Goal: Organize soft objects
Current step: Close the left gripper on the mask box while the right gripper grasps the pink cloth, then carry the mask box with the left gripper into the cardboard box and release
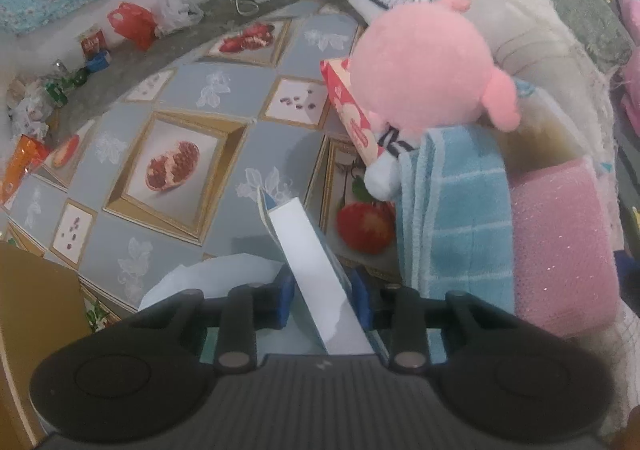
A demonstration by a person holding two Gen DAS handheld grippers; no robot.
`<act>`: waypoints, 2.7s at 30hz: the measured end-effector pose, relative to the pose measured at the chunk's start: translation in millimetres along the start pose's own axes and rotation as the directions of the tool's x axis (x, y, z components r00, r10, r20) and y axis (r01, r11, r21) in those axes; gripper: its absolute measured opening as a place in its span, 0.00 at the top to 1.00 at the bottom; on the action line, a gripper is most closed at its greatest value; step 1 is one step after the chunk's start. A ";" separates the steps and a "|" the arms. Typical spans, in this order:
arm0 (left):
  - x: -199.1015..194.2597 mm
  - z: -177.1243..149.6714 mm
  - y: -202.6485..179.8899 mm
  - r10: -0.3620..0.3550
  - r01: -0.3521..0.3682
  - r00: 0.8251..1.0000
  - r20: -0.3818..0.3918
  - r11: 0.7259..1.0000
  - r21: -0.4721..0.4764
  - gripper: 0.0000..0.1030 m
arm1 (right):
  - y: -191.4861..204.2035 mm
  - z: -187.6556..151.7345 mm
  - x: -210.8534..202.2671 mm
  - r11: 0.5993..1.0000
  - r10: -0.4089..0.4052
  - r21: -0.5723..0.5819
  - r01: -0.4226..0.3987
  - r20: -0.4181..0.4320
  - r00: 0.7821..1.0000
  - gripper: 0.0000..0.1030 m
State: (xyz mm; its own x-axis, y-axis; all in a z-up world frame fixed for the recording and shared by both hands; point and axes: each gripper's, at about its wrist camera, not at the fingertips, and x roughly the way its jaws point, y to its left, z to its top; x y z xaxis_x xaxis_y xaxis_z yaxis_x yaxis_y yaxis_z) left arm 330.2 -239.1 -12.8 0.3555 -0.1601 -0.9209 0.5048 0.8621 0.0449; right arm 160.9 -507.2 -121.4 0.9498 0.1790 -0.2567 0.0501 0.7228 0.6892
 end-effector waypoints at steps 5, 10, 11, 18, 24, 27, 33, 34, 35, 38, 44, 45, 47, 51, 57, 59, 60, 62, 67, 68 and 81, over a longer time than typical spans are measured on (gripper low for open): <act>-23.5 -6.2 -2.4 0.002 -0.003 0.997 0.073 1.000 0.017 0.72 | -5.0 1.7 -9.2 1.000 -0.008 0.023 0.008 0.000 1.000 0.79; -33.7 -12.6 -5.6 -0.011 0.008 0.994 0.105 1.000 0.030 0.74 | -8.6 1.7 -21.9 0.998 -0.022 0.059 0.022 -0.001 1.000 0.71; -34.1 -13.6 -6.3 -0.014 0.011 0.994 0.107 0.999 0.032 0.75 | -8.6 0.4 -25.3 0.998 -0.022 0.061 0.022 0.005 1.000 0.59; -34.9 -18.9 -6.5 -0.036 0.032 0.993 0.112 0.999 0.034 0.76 | -14.6 -3.0 -30.7 0.989 -0.094 0.110 0.096 -0.025 0.995 0.46; -33.8 -22.1 -3.8 -0.046 0.042 0.992 0.117 0.998 0.037 0.76 | -5.4 -22.2 -37.5 0.987 -0.153 0.046 0.156 -0.053 0.987 0.44; -32.9 -23.0 -1.2 -0.053 0.050 0.992 0.116 0.998 0.027 0.76 | 18.2 -25.9 -31.4 0.974 -0.209 -0.099 0.204 -0.043 0.977 0.32; -32.8 -24.8 4.0 -0.064 0.062 0.991 0.118 0.998 0.016 0.76 | 66.7 -34.6 -3.6 0.882 -0.281 -0.395 0.256 -0.005 0.960 0.21; -32.6 -24.9 4.6 -0.065 0.064 0.991 0.118 0.998 0.015 0.76 | 69.7 -36.8 2.2 0.872 -0.288 -0.417 0.257 -0.011 0.958 0.21; -32.5 -25.1 5.4 -0.067 0.065 0.991 0.118 0.998 0.013 0.75 | 70.7 -38.6 7.6 0.865 -0.293 -0.430 0.258 -0.016 0.956 0.21; -32.1 -25.5 7.3 -0.072 0.071 0.990 0.119 0.997 0.010 0.75 | 67.1 -41.3 23.7 0.848 -0.323 -0.455 0.273 -0.036 0.946 0.22; -29.9 -25.0 10.3 -0.079 0.079 0.990 0.117 0.997 0.006 0.75 | 54.6 -47.4 38.0 0.782 -0.419 -0.527 0.332 -0.050 0.907 0.42; -28.7 -24.9 10.7 -0.080 0.080 0.990 0.116 0.997 0.003 0.75 | 53.0 -48.9 38.1 0.772 -0.428 -0.540 0.335 -0.052 0.902 0.42; -27.0 -24.1 11.0 -0.081 0.082 0.990 0.113 0.997 0.000 0.75 | 51.2 -50.9 37.7 0.757 -0.439 -0.561 0.335 -0.058 0.896 0.44; -28.5 -23.7 11.0 -0.097 0.098 0.988 0.121 0.995 -0.006 0.76 | 46.1 -49.7 35.0 0.749 -0.446 -0.564 0.347 -0.042 0.894 0.54; -47.6 -25.3 8.2 -0.121 0.122 0.979 0.161 0.993 0.004 0.77 | 37.0 -25.6 2.8 0.875 -0.315 -0.395 0.280 -0.023 0.949 0.66; -59.0 -25.9 8.5 -0.130 0.131 0.974 0.184 0.991 0.003 0.78 | 33.6 -18.1 -8.0 0.908 -0.265 -0.342 0.243 -0.017 0.964 0.67; -64.4 -25.7 8.8 -0.136 0.138 0.972 0.192 0.990 0.000 0.79 | 32.5 -14.9 -12.5 0.922 -0.242 -0.316 0.225 -0.018 0.970 0.67; -77.4 -27.2 11.0 -0.149 0.155 0.966 0.212 0.988 -0.010 0.79 | 31.4 -9.0 -22.7 0.946 -0.190 -0.268 0.180 -0.013 0.982 0.67; -110.3 -35.3 19.4 -0.171 0.183 0.947 0.271 0.983 -0.020 0.80 | 40.9 -2.8 -44.3 0.971 -0.099 -0.216 0.098 0.006 0.995 0.67; -115.7 -37.9 22.1 -0.177 0.192 0.945 0.276 0.981 -0.029 0.80 | 44.2 -2.4 -48.2 0.974 -0.083 -0.212 0.083 0.011 0.996 0.67; -184.7 -85.8 98.2 -0.133 0.224 0.903 0.408 0.957 -0.183 0.80 | 96.6 -4.3 -68.8 0.969 0.071 -0.236 -0.078 -0.035 0.997 0.67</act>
State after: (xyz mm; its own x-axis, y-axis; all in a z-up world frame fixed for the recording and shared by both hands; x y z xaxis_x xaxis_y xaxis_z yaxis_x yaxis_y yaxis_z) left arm 246.6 -83.7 128.5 0.5751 -0.4553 -0.6797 0.4184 0.8776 -0.2339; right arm 99.1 -446.9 -40.0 0.9395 0.2534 -0.2304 -0.0983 0.8439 0.5274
